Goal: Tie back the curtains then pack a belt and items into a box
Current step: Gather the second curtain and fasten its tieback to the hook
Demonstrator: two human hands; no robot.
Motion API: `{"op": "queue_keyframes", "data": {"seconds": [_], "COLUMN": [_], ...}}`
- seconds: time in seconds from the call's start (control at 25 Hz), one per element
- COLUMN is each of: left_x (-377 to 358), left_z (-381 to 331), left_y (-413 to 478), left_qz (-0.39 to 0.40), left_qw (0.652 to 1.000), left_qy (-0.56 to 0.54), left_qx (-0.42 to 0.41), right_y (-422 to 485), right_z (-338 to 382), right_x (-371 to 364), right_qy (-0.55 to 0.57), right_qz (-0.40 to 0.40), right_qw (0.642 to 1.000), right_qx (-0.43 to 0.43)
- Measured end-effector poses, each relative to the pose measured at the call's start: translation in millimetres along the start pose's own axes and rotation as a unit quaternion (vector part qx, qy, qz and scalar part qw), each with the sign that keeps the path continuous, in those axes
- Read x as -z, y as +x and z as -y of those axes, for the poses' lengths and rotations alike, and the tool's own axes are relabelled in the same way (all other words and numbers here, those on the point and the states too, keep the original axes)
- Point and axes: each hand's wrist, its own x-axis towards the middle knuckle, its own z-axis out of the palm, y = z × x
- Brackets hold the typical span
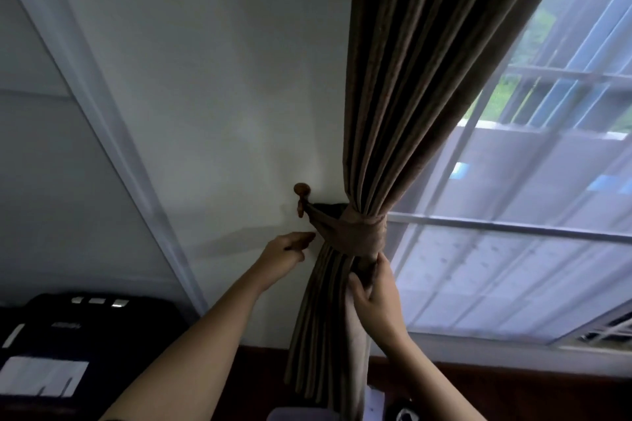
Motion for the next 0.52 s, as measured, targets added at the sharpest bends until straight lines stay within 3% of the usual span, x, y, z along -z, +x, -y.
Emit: {"op": "queue_keyframes", "data": {"seconds": [0.08, 0.16, 0.32, 0.52], "left_x": [-8.9, -11.2, -11.5, -2.2], "left_z": [-2.6, -5.1, -2.1, 6.8], "left_y": [-6.7, -12.6, -35.1, -61.4], "left_qz": [0.086, 0.114, 0.025, -0.103], "left_qw": [0.996, 0.993, 0.988, 0.974], "left_qy": [-0.008, -0.001, 0.104, 0.164], "left_qx": [-0.009, -0.030, -0.112, -0.113], "right_y": [4.3, 10.4, 16.1, 32.7], "right_z": [8.6, 16.4, 26.8, 40.7], "right_x": [-1.3, 1.7, 1.3, -21.1], "right_qy": [0.053, 0.077, 0.042, -0.016], "right_qz": [0.057, 0.115, 0.217, 0.276], "right_qw": [0.997, 0.990, 0.975, 0.959], "right_qx": [-0.009, -0.004, -0.019, -0.061]}}
